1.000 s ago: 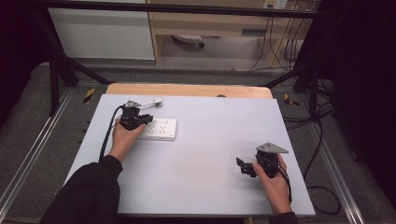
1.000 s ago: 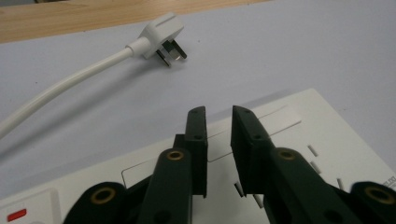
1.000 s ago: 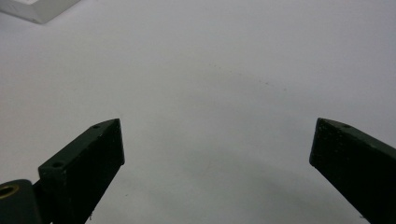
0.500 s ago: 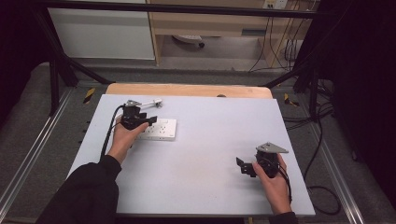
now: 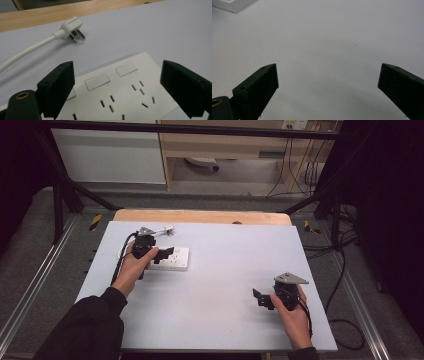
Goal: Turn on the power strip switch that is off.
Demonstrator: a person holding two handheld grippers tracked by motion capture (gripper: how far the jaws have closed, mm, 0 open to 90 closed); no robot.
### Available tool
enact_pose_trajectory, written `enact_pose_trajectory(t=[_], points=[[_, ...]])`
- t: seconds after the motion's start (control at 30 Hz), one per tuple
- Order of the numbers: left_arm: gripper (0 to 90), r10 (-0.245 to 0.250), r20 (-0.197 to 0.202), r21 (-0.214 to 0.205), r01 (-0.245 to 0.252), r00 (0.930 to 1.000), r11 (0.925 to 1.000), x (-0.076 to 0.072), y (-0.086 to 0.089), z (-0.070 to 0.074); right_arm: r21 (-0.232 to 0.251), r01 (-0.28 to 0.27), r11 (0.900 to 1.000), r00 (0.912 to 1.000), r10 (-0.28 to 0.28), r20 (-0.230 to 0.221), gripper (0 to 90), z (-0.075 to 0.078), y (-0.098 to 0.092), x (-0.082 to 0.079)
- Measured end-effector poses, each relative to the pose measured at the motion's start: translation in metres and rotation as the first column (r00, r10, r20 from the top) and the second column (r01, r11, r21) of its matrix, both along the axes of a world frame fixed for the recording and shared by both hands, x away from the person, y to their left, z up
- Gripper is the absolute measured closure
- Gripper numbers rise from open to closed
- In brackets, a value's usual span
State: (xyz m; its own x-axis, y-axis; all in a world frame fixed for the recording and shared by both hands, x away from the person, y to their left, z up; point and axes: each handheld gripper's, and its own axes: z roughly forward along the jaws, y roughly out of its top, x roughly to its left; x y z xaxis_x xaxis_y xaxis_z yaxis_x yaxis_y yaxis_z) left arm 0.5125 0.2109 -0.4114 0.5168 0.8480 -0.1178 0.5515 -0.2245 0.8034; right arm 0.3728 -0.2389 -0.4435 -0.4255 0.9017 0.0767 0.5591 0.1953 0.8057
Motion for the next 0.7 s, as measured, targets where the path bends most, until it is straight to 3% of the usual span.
enact_pose_trajectory(t=[0.1,0.43,0.7], points=[[11.7,-0.009,-0.013,-0.025,0.009,0.9999,0.9997,-0.004,-0.001,0.004,0.000,-0.002,1.0000,1.0000,0.002,0.001,3.4,0.000,0.000,0.000],[11.7,-0.038,-0.020,-0.010,0.038,0.9991,0.9992,-0.025,-0.002,0.016,0.000,-0.006,1.0000,1.0000,0.006,0.000,3.1,0.000,0.001,0.000],[11.3,-0.019,0.015,-0.016,0.019,0.9997,0.9997,-0.049,0.005,0.023,0.004,-0.004,1.0000,1.0000,0.004,0.006,2.9,0.000,0.001,0.000]])
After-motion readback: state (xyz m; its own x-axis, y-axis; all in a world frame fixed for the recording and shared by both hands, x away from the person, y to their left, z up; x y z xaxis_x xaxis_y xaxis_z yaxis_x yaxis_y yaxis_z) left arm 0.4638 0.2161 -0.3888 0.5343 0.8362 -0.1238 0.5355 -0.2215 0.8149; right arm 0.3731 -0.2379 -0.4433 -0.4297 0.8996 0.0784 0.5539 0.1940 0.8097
